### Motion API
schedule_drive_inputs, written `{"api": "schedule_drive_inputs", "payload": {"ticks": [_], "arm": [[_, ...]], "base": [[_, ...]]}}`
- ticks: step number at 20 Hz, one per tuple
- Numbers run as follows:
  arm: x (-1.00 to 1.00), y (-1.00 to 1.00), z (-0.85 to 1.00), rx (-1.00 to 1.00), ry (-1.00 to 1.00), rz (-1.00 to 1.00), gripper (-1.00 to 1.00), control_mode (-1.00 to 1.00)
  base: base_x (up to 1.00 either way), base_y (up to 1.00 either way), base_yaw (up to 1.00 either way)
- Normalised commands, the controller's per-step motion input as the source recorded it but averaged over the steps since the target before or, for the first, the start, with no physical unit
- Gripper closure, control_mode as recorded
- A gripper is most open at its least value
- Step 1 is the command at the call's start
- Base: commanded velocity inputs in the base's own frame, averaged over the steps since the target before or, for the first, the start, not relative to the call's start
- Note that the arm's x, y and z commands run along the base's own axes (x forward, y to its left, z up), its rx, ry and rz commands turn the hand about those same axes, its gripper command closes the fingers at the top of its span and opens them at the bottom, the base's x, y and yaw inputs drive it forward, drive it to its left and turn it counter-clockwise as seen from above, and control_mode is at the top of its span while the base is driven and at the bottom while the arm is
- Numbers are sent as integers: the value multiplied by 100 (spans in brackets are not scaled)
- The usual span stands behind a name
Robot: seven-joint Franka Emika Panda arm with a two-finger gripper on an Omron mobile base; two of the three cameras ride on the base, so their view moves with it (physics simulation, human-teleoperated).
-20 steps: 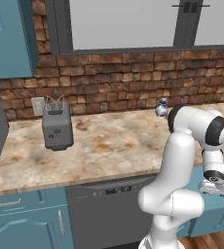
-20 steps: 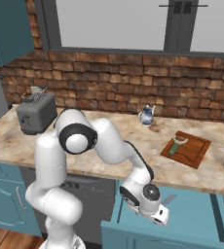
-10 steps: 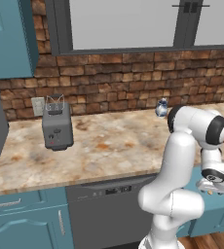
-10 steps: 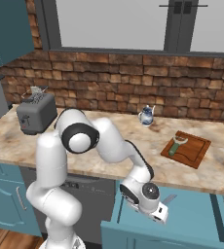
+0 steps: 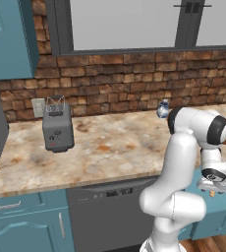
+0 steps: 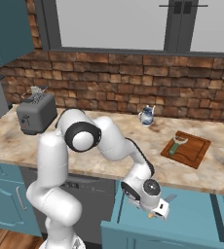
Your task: Open the drawer on the right and place the cutting tools on the cutting board.
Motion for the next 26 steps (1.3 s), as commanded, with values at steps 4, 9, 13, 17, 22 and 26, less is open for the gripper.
{"api": "schedule_drive_inputs", "payload": {"ticks": [4,9,13,17,22,26], "arm": [[15,-25,-1,0,0,0,-100,-100],[0,-28,-18,0,0,0,-100,-100],[2,-8,-28,0,0,0,-100,-100],[5,0,-12,0,0,0,-100,-100],[2,0,-14,0,0,0,-100,-100],[9,0,-15,0,0,0,-100,-100]], "base": [[0,0,0],[0,0,0],[0,0,0],[0,0,0],[0,0,0],[0,0,0]]}}
